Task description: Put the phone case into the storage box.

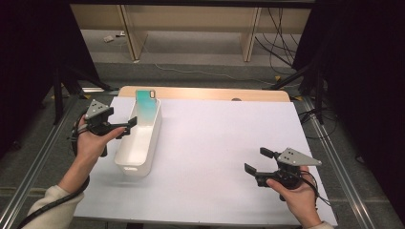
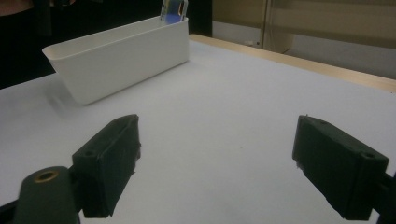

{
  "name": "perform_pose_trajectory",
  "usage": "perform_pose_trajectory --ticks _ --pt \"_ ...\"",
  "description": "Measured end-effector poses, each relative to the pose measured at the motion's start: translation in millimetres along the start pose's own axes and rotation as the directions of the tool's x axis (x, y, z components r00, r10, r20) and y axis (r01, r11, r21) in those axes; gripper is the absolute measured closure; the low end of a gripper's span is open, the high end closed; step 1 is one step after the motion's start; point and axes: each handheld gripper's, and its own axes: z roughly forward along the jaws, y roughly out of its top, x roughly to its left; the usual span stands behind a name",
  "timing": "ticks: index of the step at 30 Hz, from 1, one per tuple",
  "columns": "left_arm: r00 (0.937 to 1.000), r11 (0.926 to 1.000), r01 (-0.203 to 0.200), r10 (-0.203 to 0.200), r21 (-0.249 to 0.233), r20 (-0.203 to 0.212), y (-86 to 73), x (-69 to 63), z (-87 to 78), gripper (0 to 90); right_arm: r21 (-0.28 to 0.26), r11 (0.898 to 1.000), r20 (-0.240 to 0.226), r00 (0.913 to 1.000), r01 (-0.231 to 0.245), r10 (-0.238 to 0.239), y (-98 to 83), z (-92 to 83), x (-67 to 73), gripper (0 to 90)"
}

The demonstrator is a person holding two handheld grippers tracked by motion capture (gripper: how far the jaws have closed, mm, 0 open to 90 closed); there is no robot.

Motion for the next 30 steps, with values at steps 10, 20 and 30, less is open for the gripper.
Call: perform_pose_trajectory --ticks 10,20,30 --pt "0.9991 0.9997 -0.025 0.024 0.006 0.034 -10.0 -21.8 -13.2 1.6 -0.049 0.999 0.012 0.9997 0.02 -0.019 0.1 3.2 -0.9 16.3" --pt "0.997 0.9999 -0.01 0.011 -0.011 0.077 -19.5 -36.9 -26.2 0.7 -0.038 0.999 -0.002 0.9999 0.012 -0.012 -1.2 4.8 -0.2 16.3" --pt "0.9916 0.9984 -0.047 0.051 -0.032 0.119 -19.2 -54.6 -36.7 0.8 -0.056 0.998 0.001 0.9998 0.018 -0.018 -1.1 5.2 -0.8 16.3"
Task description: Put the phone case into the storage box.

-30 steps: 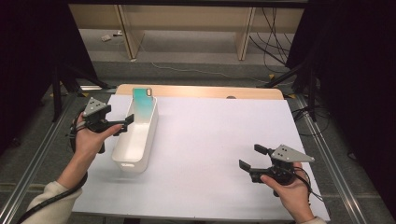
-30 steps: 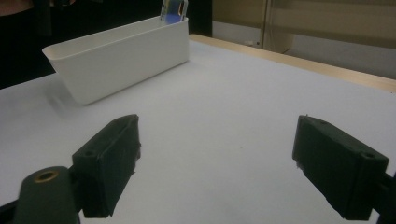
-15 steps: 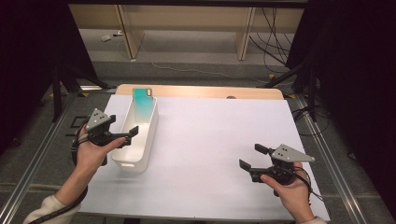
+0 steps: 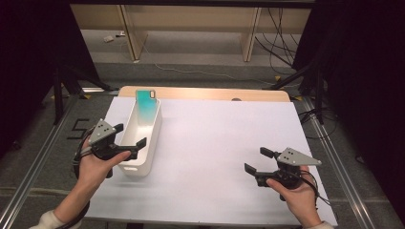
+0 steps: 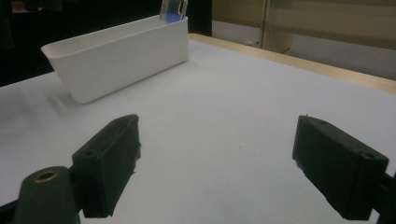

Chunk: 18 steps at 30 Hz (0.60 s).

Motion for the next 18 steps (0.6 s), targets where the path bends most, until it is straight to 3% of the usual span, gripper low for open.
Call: perform_pose_trajectory --ticks 18 --pt "0.9971 0.9993 -0.031 0.032 -0.021 0.069 -4.7 -19.6 -6.6 0.7 -0.001 1.0 -0.001 1.0 0.005 -0.005 0.2 -0.6 0.0 16.3"
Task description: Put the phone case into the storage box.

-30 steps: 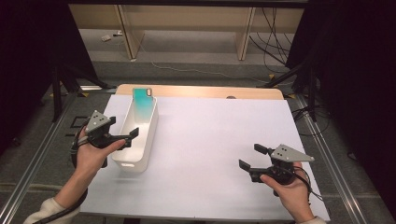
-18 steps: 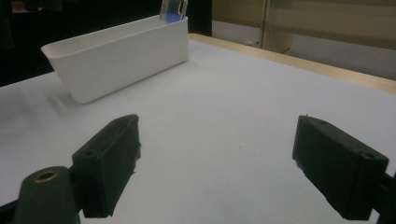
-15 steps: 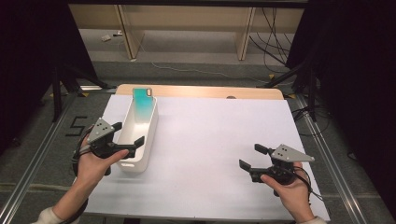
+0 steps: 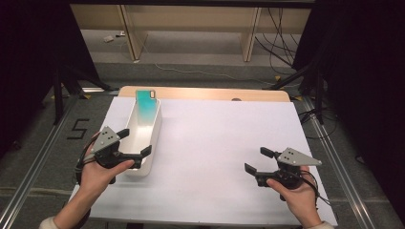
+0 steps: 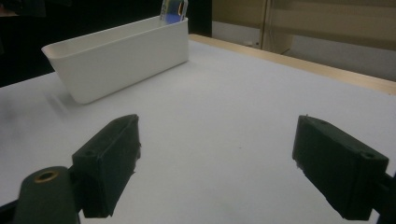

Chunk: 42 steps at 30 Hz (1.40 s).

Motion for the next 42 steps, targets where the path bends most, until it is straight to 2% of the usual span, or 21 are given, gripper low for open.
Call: perform_pose_trajectory --ticks 1,12,24,25,26,27,29,31,32,33,34,35,38,41,42 --pt "1.0 1.0 0.0 0.0 -0.003 0.004 -0.2 -1.0 -0.3 0.6 0.011 1.0 0.011 0.9999 0.006 -0.006 0.4 -1.4 -0.2 16.3" --pt "0.9991 0.9997 -0.026 0.026 -0.003 0.035 -6.9 -8.8 -0.1 0.7 0.009 1.0 0.013 0.9999 0.003 -0.003 -0.2 -1.8 -0.2 16.3" --pt "0.9947 0.9982 -0.057 0.058 -0.017 0.085 -13.7 -15.0 -2.3 1.2 0.011 1.0 0.01 1.0 0.0 -0.001 -0.7 -1.4 0.4 16.3" --pt "0.9945 0.9982 -0.055 0.057 -0.024 0.087 -14.6 -15.3 -2.1 1.3 0.003 1.0 -0.003 1.0 -0.008 0.008 -1.1 -0.5 0.8 16.3" --pt "0.9939 0.9981 -0.055 0.057 -0.027 0.094 -15.3 -15.2 -2.1 1.3 0.018 1.0 0.008 1.0 0.003 -0.003 -0.6 -1.9 0.4 16.3" --pt "0.9933 0.998 -0.057 0.06 -0.025 0.099 -16.0 -15.1 -2.3 1.3 0.011 1.0 -0.004 1.0 -0.007 0.007 -1.1 -0.7 1.1 16.3" --pt "0.9925 0.9977 -0.063 0.065 -0.024 0.104 -17.5 -15.5 -2.6 1.3 0.025 1.0 -0.001 1.0 0.003 -0.003 -0.9 -1.7 1.1 16.2" --pt "0.9906 0.9974 -0.067 0.07 -0.024 0.118 -19.2 -16.2 -2.5 1.3 -0.002 1.0 -0.01 0.9998 0.018 -0.018 -1.9 0.5 0.9 16.2" --pt "0.9898 0.9974 -0.067 0.07 -0.024 0.124 -20.0 -17.0 -2.7 1.3 0.011 1.0 -0.024 0.9997 -0.004 0.005 -2.6 0.0 2.8 16.2" --pt "0.9887 0.9972 -0.071 0.074 -0.023 0.131 -20.7 -17.7 -2.9 1.3 0.026 1.0 -0.024 0.9997 0.0 0.0 -2.9 -1.4 2.9 16.2" --pt "0.9874 0.9968 -0.076 0.079 -0.024 0.137 -21.5 -18.3 -2.9 1.3 0.035 0.999 -0.004 0.9996 0.027 -0.027 -3.2 -3.4 2.0 16.2" --pt "0.9861 0.997 -0.074 0.077 -0.025 0.148 -22.5 -18.8 -2.5 1.3 0.052 0.999 -0.011 0.9999 0.007 -0.006 -3.7 -4.9 3.2 16.1" --pt "0.9836 0.9968 -0.078 0.08 -0.019 0.162 -24.8 -21.1 -1.9 1.7 0.012 1.0 -0.024 0.9997 -0.006 0.007 -6.3 -2.9 3.1 16.1" --pt "0.9824 0.9971 -0.074 0.075 -0.013 0.171 -27.4 -23.1 0.2 2.7 0.01 1.0 -0.025 0.9997 -0.004 0.004 -6.2 -2.6 2.7 16.1" --pt "0.9811 0.9967 -0.08 0.081 -0.012 0.176 -28.0 -23.0 0.8 2.8 0.05 0.999 -0.012 0.9999 0.007 -0.006 -4.8 -5.9 2.3 16.2"
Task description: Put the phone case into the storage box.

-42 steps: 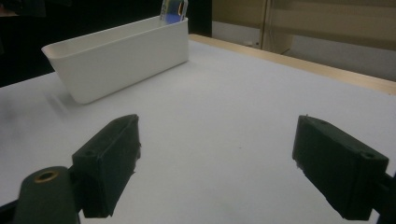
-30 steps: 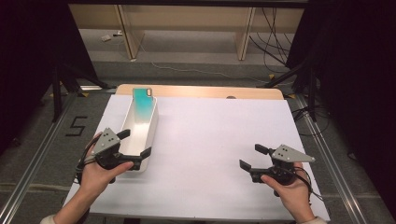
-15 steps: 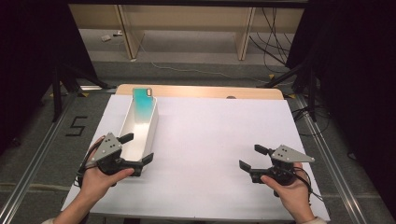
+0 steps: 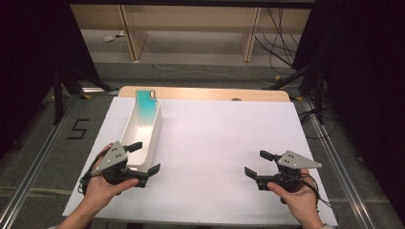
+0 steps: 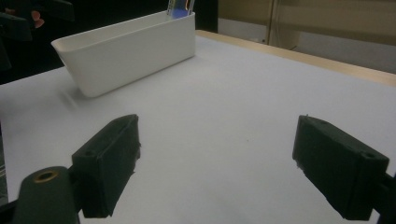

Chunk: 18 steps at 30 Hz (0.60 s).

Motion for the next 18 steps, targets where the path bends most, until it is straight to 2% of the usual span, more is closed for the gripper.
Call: perform_pose_trajectory --ticks 2,3,4,9,10,14,15,16,18 --pt "1.0 1.0 0.006 -0.006 -0.001 0.0 -1.5 -0.5 1.0 2.8 -0.027 1.0 -0.005 1.0 -0.002 0.002 -1.0 2.9 0.7 16.2" --pt "1.0 1.0 0.005 -0.005 0.004 -0.001 -2.2 -0.5 1.0 2.8 -0.009 1.0 -0.003 1.0 0.003 -0.003 -0.6 1.4 0.6 16.2" --pt "1.0 1.0 0.004 -0.004 0.005 -0.001 -2.8 -0.4 1.3 2.9 -0.024 1.0 -0.009 1.0 0.001 -0.001 -1.0 2.8 0.7 16.2" --pt "1.0 1.0 -0.003 0.003 0.007 -0.005 -4.4 -0.4 1.7 3.6 -0.028 1.0 -0.015 0.9999 -0.005 0.004 -0.9 4.1 2.0 16.2" --pt "1.0 1.0 -0.002 0.002 0.004 -0.004 -4.3 -0.7 1.7 3.8 -0.026 1.0 -0.008 0.9999 0.011 -0.011 -0.5 3.9 1.3 16.2" --pt "1.0 1.0 -0.007 0.007 0.001 -0.002 -3.9 -1.7 0.9 4.6 -0.024 1.0 -0.031 0.9995 -0.011 0.011 -0.5 5.6 3.6 16.2" --pt "0.9999 0.9999 -0.012 0.012 0.003 -0.003 -4.0 -1.5 0.8 4.8 -0.022 1.0 -0.017 0.9999 -0.001 0.001 -0.5 5.4 3.9 16.2" --pt "1.0 1.0 -0.007 0.007 -0.001 0.0 -4.4 -1.4 1.4 4.9 -0.037 0.999 -0.01 0.9995 0.03 -0.03 -0.7 6.4 2.3 16.2" --pt "1.0 1.0 -0.006 0.006 -0.006 0.003 -4.7 -0.6 1.8 5.2 -0.04 0.999 -0.01 0.9997 0.023 -0.023 -0.4 6.4 2.7 16.1"
